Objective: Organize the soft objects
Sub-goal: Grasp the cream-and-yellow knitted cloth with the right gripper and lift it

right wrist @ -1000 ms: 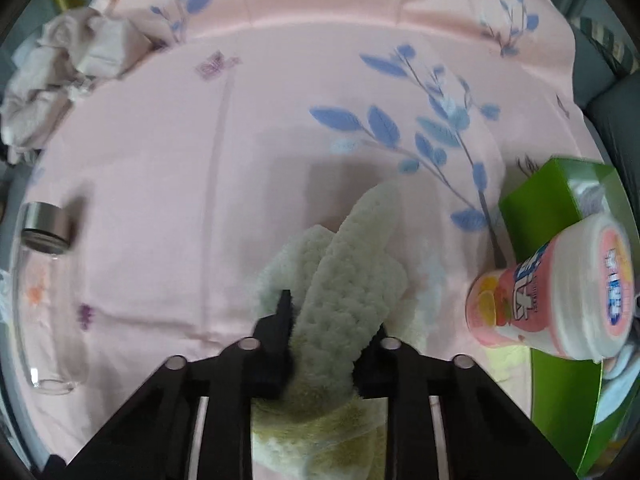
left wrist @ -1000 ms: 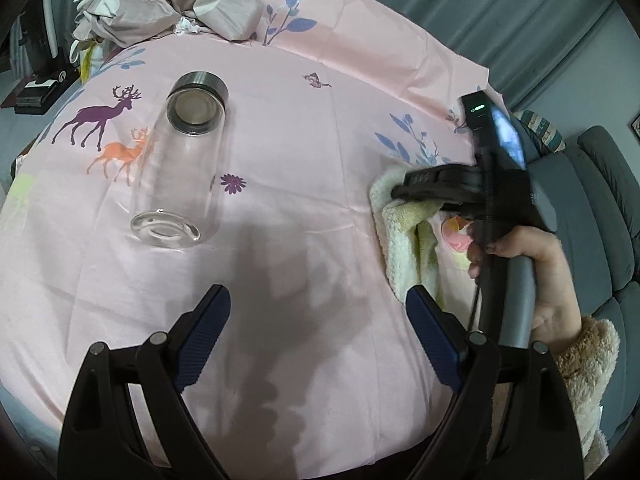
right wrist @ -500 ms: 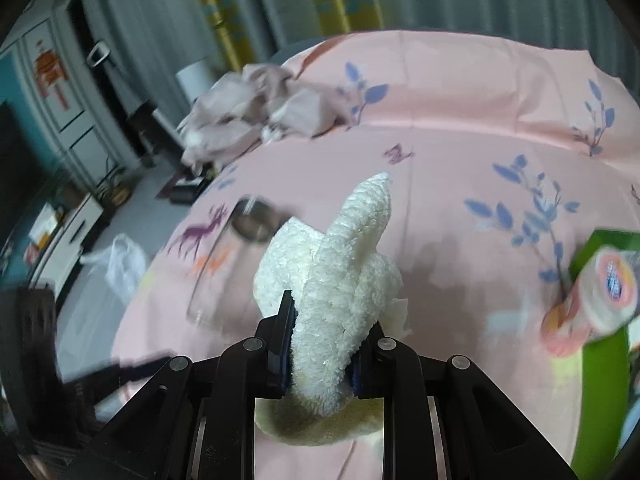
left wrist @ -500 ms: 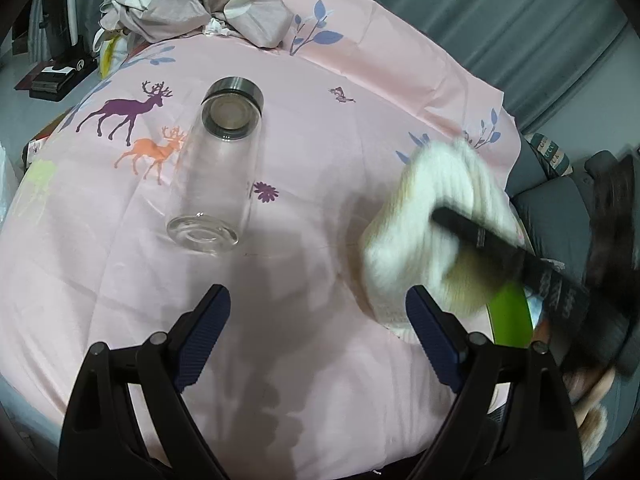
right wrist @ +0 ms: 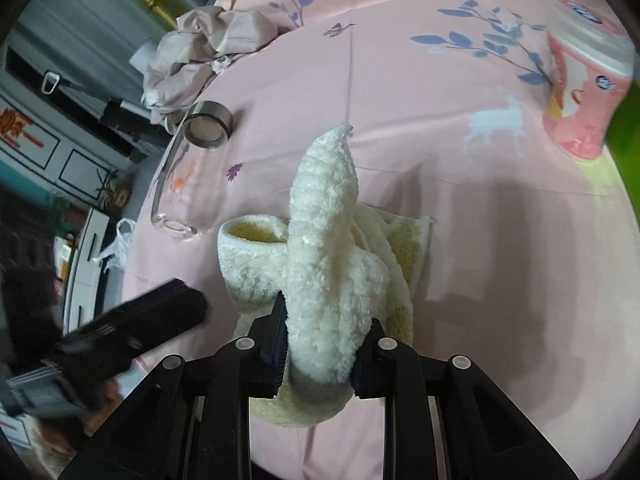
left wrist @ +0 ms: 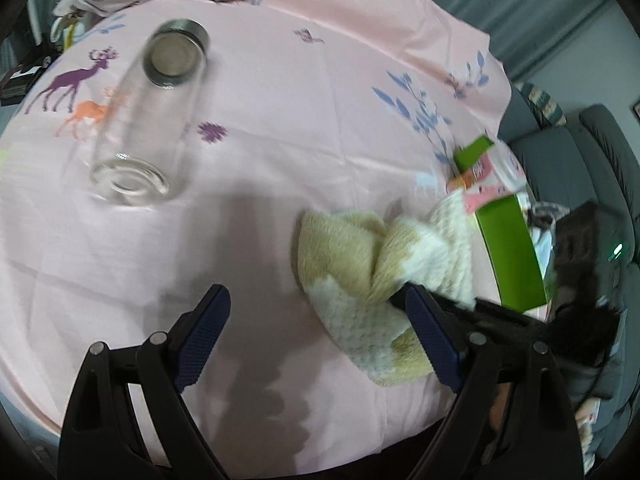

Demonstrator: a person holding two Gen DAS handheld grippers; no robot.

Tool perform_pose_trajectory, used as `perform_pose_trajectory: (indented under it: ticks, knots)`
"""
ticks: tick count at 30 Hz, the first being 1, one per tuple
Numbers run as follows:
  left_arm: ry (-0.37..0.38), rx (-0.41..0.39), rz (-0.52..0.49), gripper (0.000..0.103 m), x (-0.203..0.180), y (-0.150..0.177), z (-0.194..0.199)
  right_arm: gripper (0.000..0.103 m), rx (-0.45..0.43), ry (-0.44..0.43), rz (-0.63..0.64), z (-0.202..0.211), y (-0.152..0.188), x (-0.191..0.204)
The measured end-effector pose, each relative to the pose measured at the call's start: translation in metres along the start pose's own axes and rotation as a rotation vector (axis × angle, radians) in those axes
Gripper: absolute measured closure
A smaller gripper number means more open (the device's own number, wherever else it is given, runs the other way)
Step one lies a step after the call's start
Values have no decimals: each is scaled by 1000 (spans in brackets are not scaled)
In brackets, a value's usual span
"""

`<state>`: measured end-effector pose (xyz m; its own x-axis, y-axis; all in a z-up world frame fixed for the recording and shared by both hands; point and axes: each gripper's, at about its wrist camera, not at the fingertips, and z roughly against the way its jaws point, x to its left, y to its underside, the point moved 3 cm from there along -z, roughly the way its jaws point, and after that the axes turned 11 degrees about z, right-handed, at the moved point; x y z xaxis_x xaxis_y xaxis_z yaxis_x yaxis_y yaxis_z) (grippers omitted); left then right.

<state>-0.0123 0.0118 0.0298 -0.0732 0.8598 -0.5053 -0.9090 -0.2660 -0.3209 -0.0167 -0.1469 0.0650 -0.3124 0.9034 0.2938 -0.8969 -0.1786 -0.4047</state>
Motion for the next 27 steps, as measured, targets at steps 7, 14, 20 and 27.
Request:
perform_pose_trajectory:
  ticks: [7, 14, 20, 27]
  knots:
    - [24, 54, -18, 14, -9, 10, -14, 28, 54, 141, -28, 23, 10, -18]
    - [38, 83, -48, 14, -24, 20, -22, 28, -44, 111, -111, 64, 7, -35]
    - [43, 105, -53, 16, -33, 28, -33, 28, -73, 63, -50, 67, 1, -12]
    - [25, 107, -76, 21, -38, 36, -40, 28, 21, 51, -75, 30, 4, -12]
